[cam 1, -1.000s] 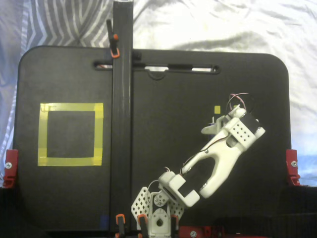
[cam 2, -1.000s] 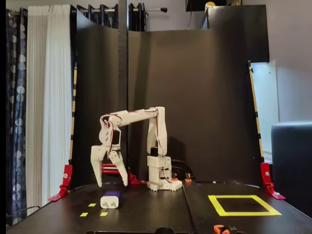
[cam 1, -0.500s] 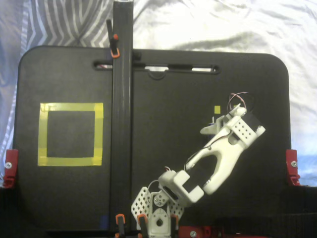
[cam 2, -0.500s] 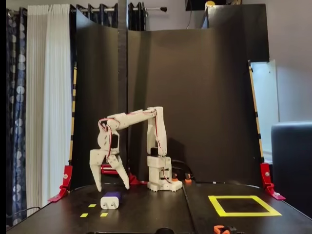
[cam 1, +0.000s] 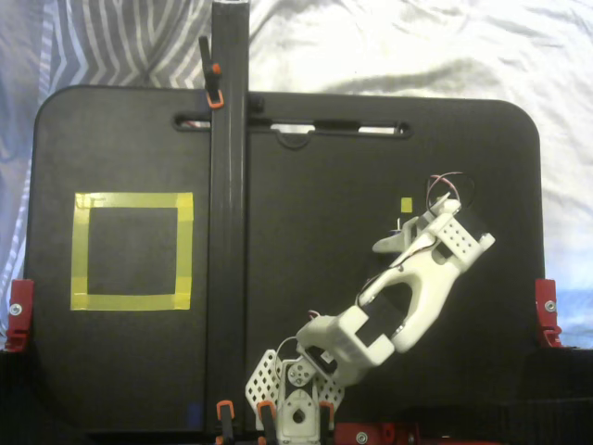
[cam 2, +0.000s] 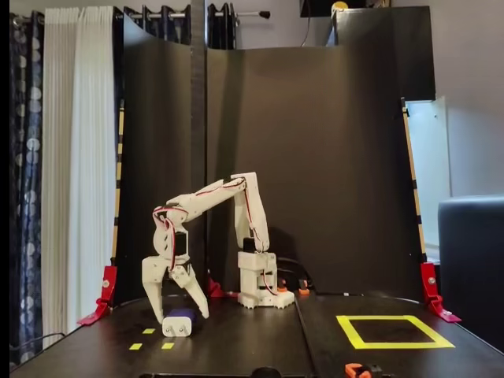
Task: Grasp a block and put it in the designated area.
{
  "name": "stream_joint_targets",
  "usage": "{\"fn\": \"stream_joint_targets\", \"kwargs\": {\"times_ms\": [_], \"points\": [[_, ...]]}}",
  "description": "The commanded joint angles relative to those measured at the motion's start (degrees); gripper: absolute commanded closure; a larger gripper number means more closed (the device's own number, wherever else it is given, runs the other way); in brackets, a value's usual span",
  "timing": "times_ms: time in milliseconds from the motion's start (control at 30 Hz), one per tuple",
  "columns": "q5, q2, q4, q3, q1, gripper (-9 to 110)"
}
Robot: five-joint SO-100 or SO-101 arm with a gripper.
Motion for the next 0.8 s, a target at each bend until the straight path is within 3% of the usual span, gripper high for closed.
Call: {"fn": "stream_joint_targets", "kwargs": {"times_ms": [0,267,500,767], "points": [[-0.44,-0.09,-0.70,-1.32,0.35,65],[-1.05,-1.23,-2.72,0.00,0.53,66],[-1.14,-1.23,-4.57,2.02,0.53,80],[-1.23,-1.14,-4.83,2.46,0.53,83]]}}
